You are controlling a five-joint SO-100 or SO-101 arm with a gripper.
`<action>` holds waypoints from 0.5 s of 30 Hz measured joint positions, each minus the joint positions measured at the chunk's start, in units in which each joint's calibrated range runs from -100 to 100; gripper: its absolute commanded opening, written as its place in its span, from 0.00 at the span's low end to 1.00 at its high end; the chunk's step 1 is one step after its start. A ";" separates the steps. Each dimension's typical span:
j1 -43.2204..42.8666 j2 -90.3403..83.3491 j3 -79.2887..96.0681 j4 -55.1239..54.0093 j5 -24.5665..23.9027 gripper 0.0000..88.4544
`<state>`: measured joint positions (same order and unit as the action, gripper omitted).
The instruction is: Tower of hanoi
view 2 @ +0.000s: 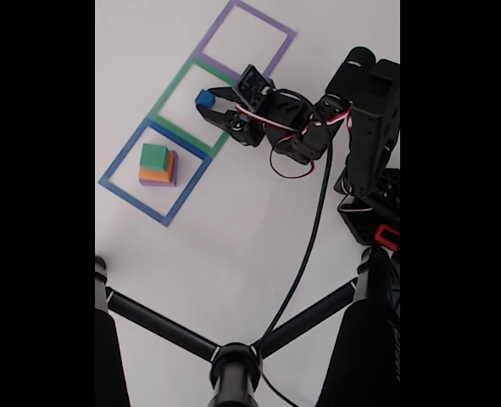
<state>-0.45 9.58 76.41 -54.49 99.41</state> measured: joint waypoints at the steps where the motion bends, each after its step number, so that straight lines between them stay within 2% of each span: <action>1: -0.33 -2.20 0.00 2.25 0.00 0.03; 6: -1.31 -13.85 -3.13 17.58 0.00 0.03; 15: -3.19 -32.42 -19.50 55.06 0.00 0.03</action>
<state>-3.64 -22.84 56.92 0.56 99.41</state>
